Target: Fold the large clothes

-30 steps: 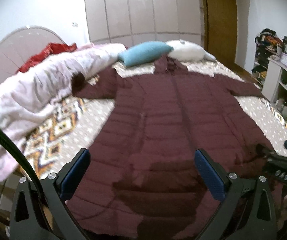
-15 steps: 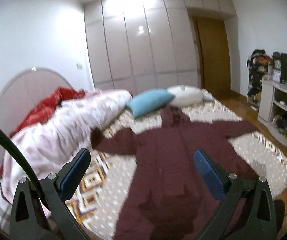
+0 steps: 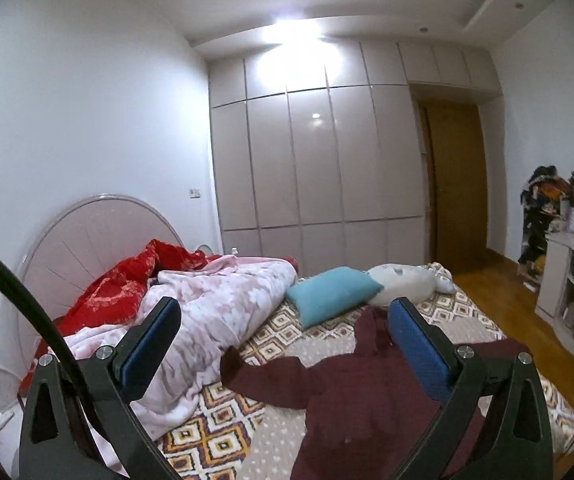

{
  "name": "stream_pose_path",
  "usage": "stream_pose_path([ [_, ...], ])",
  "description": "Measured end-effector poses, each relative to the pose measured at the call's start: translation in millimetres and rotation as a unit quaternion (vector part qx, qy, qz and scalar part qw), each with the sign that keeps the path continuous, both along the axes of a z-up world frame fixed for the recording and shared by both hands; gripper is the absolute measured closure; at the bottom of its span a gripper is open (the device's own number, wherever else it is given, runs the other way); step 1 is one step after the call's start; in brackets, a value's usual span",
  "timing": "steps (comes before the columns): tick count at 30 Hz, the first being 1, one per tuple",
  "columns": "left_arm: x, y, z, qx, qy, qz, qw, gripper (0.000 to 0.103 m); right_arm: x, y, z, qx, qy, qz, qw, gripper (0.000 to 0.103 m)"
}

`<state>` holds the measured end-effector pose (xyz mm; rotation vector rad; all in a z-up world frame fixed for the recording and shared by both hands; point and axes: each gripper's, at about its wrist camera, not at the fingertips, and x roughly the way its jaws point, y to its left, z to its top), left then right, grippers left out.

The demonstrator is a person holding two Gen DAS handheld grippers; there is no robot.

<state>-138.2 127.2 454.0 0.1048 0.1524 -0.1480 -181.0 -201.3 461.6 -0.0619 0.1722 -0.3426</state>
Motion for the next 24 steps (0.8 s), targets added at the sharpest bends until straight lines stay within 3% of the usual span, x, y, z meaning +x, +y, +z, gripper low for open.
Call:
stream_pose_path([
  [4,32,-5,2,-0.018,0.021,0.001,0.9996,0.0,43,-10,-1,0.044,0.036,0.047,0.997,0.005],
  [11,82,-22,-34,-0.023,0.035,0.018,0.999,0.0,95,-60,-43,0.062,0.044,-0.008,0.997,0.005],
  [18,125,-57,-127,0.004,0.083,0.009,0.9965,0.0,150,-170,-155,0.156,0.136,-0.087,0.974,0.009],
  [24,148,-97,-213,0.049,0.117,-0.007,0.9919,0.0,190,-234,-258,0.113,0.226,-0.195,0.948,0.013],
])
